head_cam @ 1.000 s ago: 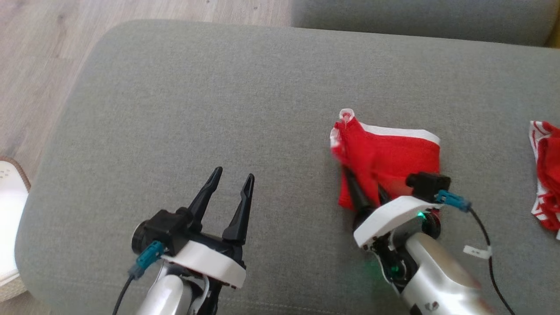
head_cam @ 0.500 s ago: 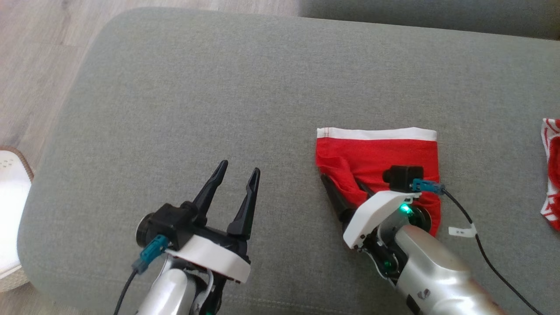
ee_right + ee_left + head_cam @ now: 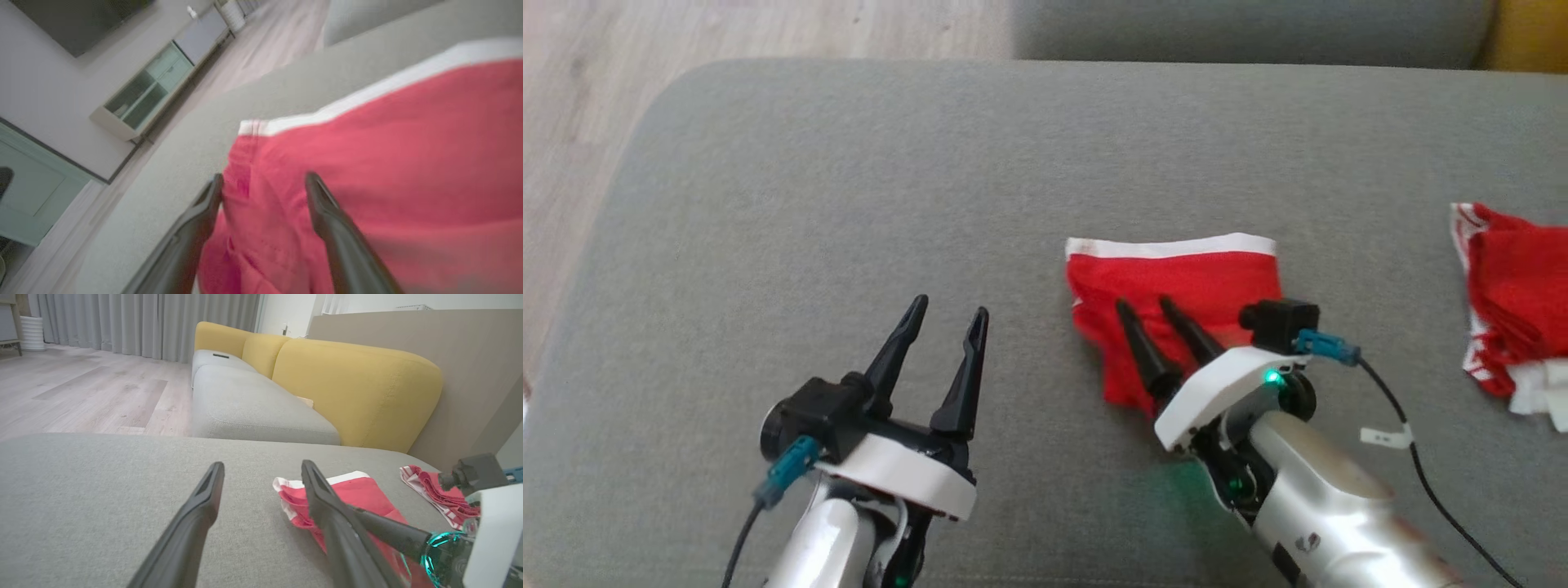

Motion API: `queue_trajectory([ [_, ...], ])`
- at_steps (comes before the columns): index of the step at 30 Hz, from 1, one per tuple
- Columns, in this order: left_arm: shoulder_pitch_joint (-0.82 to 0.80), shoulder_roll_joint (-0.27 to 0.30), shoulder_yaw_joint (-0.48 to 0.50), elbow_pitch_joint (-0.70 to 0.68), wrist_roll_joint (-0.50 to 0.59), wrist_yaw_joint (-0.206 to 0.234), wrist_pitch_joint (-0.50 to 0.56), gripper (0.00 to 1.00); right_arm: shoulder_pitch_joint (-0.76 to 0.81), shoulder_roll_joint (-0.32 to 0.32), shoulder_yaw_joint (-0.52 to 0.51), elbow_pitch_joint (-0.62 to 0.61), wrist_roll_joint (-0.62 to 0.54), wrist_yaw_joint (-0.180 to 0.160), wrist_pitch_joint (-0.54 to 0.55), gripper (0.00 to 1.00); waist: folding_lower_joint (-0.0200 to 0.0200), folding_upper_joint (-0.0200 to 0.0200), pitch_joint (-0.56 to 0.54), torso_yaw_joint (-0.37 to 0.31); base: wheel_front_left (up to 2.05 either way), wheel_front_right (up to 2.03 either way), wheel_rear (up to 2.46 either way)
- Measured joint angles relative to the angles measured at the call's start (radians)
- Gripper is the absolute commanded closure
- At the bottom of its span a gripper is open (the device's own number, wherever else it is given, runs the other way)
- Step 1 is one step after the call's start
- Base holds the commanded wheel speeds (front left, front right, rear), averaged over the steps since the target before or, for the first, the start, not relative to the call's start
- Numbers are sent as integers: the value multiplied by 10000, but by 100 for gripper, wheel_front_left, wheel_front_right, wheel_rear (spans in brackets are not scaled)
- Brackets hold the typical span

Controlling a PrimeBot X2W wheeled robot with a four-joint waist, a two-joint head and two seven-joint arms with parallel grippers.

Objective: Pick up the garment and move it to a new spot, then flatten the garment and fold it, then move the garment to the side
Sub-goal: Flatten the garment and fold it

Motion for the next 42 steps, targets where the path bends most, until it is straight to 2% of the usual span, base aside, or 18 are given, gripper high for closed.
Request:
queue_trajectory([
  [6, 21, 4, 293, -58, 90, -6, 2, 0, -1, -487, -686, -717, -533, 0, -341, 0, 0, 0, -266, -579, 0, 0, 0],
  [8, 55, 0, 366, -107, 90, -6, 2, 0, 12, -777, -1141, -794, -1101, 0, -397, 0, 0, 0, -352, -775, 0, 0, 0],
  [9, 72, 2, 481, -178, 90, -2, 2, 0, 114, -1018, -1676, -986, -1588, 0, -449, 0, 0, 0, -423, -964, 0, 0, 0],
  [11, 70, 2, 568, -259, 90, 4, 0, 0, 328, -1145, -2211, -1283, -2188, 0, -453, 0, 0, 0, -481, -1139, 0, 0, 0],
  [15, 70, 2, 602, -337, 94, 4, 0, 0, 1127, -1151, -3685, -2337, -3555, 0, -453, 0, 0, 0, -542, -1445, 0, 0, 0],
  [16, 70, 2, 602, -337, 94, 4, 0, 0, 1127, -1151, -3685, -2337, -3555, 0, -453, 0, 0, 0, -542, -1445, 0, 0, 0],
  [19, 68, 0, 646, -384, 130, 4, 0, 0, 1838, -1118, -4876, -3277, -4798, 0, -454, 0, 0, 0, -524, -1614, 0, 0, 0],
  [24, 66, 0, 752, -493, 165, 4, 0, 0, 2975, -598, -6312, -4508, -6343, 0, -483, 0, 0, 0, -465, -1809, 0, 0, 0],
  [29, 70, 0, 780, -504, 159, 4, 0, 0, 3744, -169, -6838, -4968, -7026, 0, -481, 0, 0, 0, -416, -1909, 0, 0, 0],
  [38, 72, 0, 717, -500, 159, -10, 2, 0, 3820, -19, -6999, -5145, -7333, 0, -481, 0, 0, 0, -216, -1780, 0, 0, 0],
  [39, 69, 0, 688, -500, 159, -12, 0, 0, 3817, -15, -6980, -5143, -7333, 0, -481, 12, 0, 0, -190, -1739, 0, 0, 0],
  [40, 66, 0, 650, -499, 159, -17, 0, 0, 3813, -10, -6959, -5143, -7334, 0, -481, 55, 0, 0, -162, -1692, 0, 0, 0],
  [42, 56, -2, 573, -481, 159, -23, 0, 0, 3802, -6, -6880, -5135, -7413, 0, -481, 100, 0, 0, -100, -1575, 0, 0, 0],
])
